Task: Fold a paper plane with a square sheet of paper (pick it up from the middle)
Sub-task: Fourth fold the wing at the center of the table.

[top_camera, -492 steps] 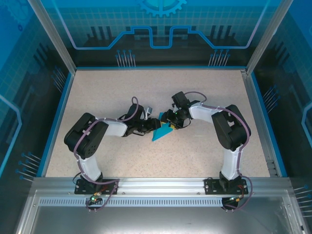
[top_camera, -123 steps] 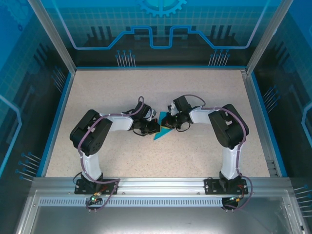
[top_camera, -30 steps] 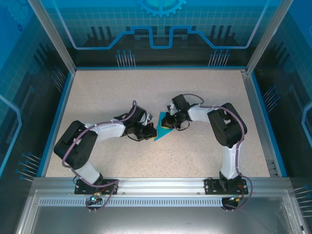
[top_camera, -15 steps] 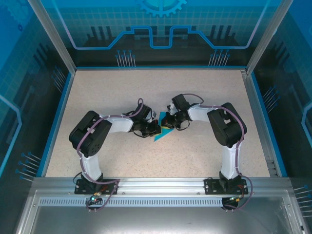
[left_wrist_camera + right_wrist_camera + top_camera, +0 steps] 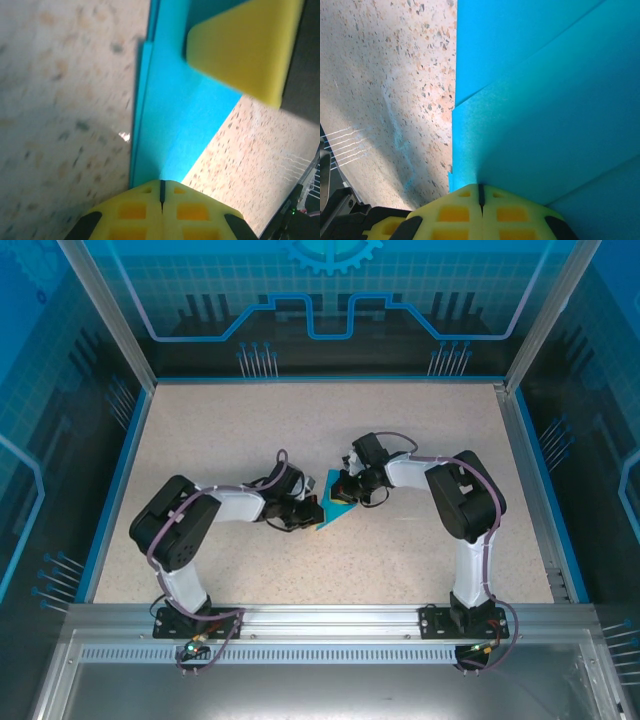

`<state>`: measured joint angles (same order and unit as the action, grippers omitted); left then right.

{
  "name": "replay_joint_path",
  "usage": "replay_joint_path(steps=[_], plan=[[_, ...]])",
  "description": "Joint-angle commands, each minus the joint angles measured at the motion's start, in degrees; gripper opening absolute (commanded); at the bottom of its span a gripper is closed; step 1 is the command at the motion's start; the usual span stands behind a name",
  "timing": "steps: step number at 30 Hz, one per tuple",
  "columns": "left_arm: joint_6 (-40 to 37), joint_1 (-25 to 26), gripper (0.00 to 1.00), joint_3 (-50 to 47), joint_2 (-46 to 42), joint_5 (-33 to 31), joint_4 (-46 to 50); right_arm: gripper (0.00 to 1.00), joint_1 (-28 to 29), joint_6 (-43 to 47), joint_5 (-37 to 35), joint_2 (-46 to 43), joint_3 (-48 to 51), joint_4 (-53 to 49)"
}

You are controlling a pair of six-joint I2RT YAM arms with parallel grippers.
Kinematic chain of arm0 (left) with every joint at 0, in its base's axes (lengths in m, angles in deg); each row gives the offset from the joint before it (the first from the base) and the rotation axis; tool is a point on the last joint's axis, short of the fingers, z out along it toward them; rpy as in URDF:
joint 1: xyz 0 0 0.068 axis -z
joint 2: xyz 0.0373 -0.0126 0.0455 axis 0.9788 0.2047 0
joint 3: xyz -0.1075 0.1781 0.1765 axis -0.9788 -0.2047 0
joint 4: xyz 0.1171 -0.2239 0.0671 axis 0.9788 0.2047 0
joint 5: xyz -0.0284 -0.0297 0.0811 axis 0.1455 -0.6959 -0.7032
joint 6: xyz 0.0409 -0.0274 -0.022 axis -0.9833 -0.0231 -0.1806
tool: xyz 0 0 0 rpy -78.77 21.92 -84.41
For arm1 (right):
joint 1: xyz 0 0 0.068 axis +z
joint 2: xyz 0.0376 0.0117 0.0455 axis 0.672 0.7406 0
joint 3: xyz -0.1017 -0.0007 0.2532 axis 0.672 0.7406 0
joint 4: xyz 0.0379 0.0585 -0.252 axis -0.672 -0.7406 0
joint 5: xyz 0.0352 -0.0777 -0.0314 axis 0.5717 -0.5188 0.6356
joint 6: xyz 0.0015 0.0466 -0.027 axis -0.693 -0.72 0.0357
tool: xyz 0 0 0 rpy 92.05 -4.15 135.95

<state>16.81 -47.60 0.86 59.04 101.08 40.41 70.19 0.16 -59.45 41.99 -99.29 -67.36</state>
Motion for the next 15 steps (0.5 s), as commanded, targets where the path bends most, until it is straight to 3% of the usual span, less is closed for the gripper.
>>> replay_joint_path(steps=[1, 7, 15], plan=[[-1.67, 0.26, 0.0, -4.46, -1.4, 0.54, 10.55, 0.03, -0.37, 0.84, -8.33, 5.21, 1.9, -7.85], [-1.53, 0.26, 0.0, -3.54, -6.78, -0.62, 11.43, 0.03, -0.37, 0.97, -8.12, 5.17, 1.64, -7.94], [5.18, 0.61, 0.0, -2.93, -8.94, -4.82, -5.72, 0.03, -0.38, 0.86, -7.9, 5.41, 0.93, -7.94]])
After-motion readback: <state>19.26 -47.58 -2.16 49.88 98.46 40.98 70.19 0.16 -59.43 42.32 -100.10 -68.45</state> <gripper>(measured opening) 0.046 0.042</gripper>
